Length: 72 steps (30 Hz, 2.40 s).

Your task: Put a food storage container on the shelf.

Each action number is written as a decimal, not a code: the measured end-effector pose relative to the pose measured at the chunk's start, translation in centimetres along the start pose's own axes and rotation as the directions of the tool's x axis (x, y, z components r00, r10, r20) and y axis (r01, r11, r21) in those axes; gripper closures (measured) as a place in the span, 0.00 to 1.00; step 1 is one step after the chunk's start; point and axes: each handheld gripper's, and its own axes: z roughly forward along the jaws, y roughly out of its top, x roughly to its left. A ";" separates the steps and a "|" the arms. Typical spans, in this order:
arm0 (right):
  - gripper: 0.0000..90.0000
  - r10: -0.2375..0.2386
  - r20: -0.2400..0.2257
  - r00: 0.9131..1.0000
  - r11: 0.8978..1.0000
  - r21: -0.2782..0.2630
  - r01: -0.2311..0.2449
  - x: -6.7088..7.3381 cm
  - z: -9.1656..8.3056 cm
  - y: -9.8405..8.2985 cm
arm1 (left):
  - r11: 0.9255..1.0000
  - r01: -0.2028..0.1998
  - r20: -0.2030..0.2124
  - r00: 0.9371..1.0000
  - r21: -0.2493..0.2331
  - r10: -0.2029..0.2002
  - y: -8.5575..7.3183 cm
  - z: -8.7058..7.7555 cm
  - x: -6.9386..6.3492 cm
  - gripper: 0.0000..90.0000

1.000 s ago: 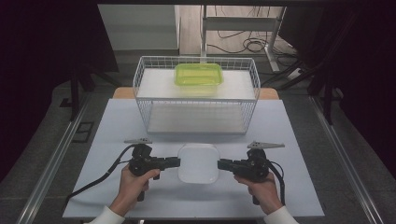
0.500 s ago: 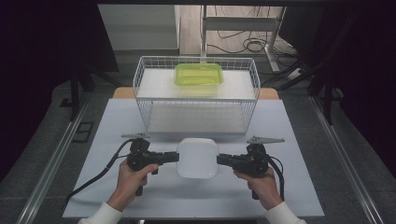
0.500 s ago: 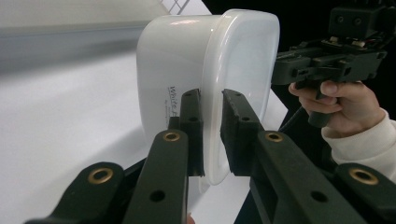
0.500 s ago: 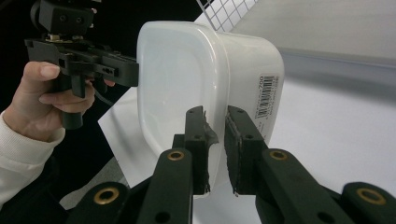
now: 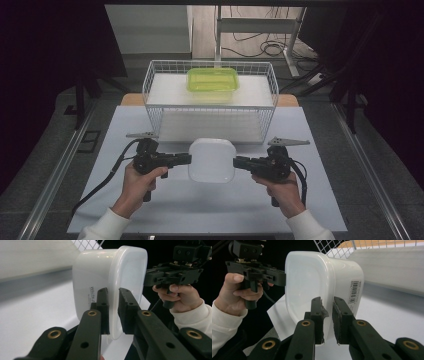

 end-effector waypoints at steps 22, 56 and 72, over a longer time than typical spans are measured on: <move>0.87 -0.040 0.011 0.999 0.999 -0.025 0.041 0.9 -0.9 2.4 | 0.999 -0.029 0.001 1.000 -0.017 0.029 2.5 -0.6 -0.8 0.88; 0.87 -0.107 0.040 0.993 0.991 -0.072 0.110 1.8 -2.0 7.9 | 0.994 -0.075 -0.011 0.997 -0.075 0.074 7.3 -1.8 -2.1 0.88; 0.86 -0.126 0.051 0.991 0.988 -0.082 0.130 2.3 -2.8 10.9 | 0.992 -0.094 -0.012 0.996 -0.086 0.093 10.5 -2.5 -3.1 0.89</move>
